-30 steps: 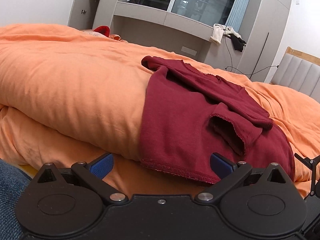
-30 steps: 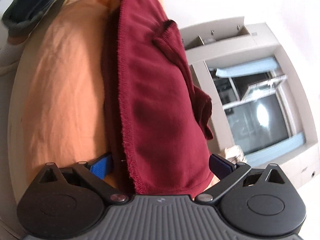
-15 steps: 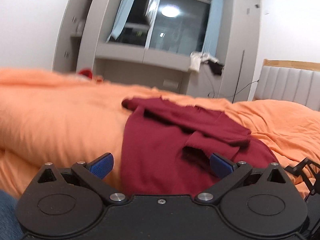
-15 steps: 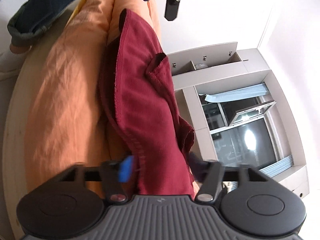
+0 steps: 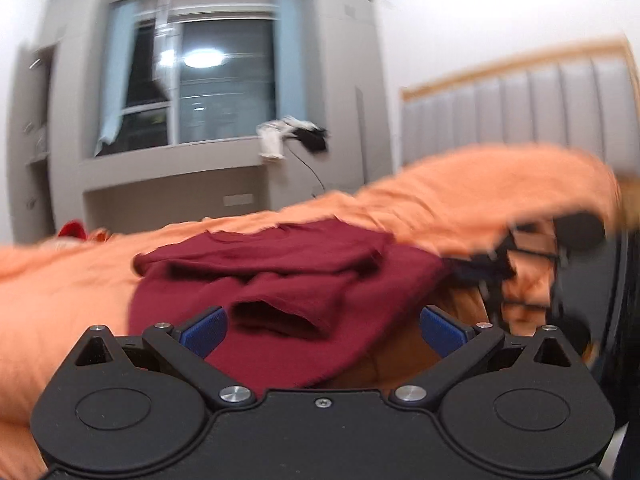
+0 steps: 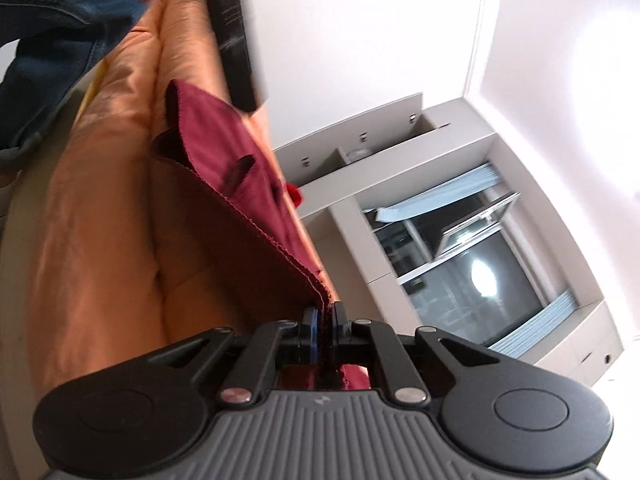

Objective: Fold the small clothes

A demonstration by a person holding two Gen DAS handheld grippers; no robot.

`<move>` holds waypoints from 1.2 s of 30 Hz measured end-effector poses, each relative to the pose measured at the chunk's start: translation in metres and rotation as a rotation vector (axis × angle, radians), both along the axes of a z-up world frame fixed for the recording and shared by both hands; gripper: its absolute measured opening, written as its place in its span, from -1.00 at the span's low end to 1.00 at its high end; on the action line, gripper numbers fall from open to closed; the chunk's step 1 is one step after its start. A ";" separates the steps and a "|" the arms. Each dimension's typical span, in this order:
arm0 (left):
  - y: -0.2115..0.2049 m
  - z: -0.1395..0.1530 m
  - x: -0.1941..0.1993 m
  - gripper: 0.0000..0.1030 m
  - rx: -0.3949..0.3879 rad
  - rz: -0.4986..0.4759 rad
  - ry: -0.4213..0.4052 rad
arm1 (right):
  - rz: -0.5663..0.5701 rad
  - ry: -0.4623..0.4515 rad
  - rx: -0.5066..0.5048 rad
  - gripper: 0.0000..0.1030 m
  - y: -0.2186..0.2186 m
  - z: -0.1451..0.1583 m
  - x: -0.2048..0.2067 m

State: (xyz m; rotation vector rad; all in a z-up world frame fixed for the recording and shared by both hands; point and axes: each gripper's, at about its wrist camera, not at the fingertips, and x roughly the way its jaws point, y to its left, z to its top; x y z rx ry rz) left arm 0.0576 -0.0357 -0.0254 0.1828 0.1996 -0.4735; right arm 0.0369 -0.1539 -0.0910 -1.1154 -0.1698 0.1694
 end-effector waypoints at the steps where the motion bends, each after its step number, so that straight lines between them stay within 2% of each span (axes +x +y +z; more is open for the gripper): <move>1: -0.010 -0.004 0.001 0.99 0.057 -0.002 -0.006 | 0.001 -0.009 0.001 -0.88 0.000 0.001 -0.001; 4: -0.038 -0.019 0.015 0.99 0.213 0.036 -0.002 | -0.001 -0.036 -0.001 -0.88 -0.001 0.002 -0.001; 8: -0.058 -0.030 0.031 0.98 0.358 0.065 -0.031 | -0.008 -0.079 0.000 -0.88 -0.004 0.004 -0.003; 10: -0.066 -0.033 0.036 0.91 0.425 0.106 -0.065 | -0.011 -0.099 0.003 -0.88 -0.005 0.005 -0.003; 13: -0.072 -0.038 0.044 0.70 0.521 0.171 -0.085 | -0.020 -0.124 0.016 -0.88 -0.008 0.009 -0.002; 17: -0.066 -0.037 0.045 0.49 0.581 0.240 -0.069 | -0.037 -0.152 0.034 -0.88 -0.010 0.013 0.000; 20: -0.061 -0.033 0.039 0.20 0.631 0.276 -0.074 | -0.055 -0.172 0.049 -0.88 -0.011 0.017 0.001; 23: -0.057 -0.031 0.036 0.15 0.712 0.307 -0.112 | -0.069 -0.181 0.057 -0.88 -0.012 0.018 0.003; 26: -0.050 -0.027 0.034 -0.06 0.773 0.339 -0.132 | -0.079 -0.186 0.062 -0.88 -0.013 0.020 0.006; 32: -0.031 -0.015 0.029 -0.56 0.807 0.352 -0.124 | -0.086 -0.193 0.057 -0.88 -0.011 0.018 0.008; 35: -0.027 -0.011 0.028 -0.59 0.811 0.356 -0.121 | -0.090 -0.196 0.049 -0.88 -0.007 0.014 0.008; 36: -0.026 -0.010 0.027 -0.68 0.807 0.354 -0.119 | -0.090 -0.199 0.047 -0.88 -0.006 0.013 0.008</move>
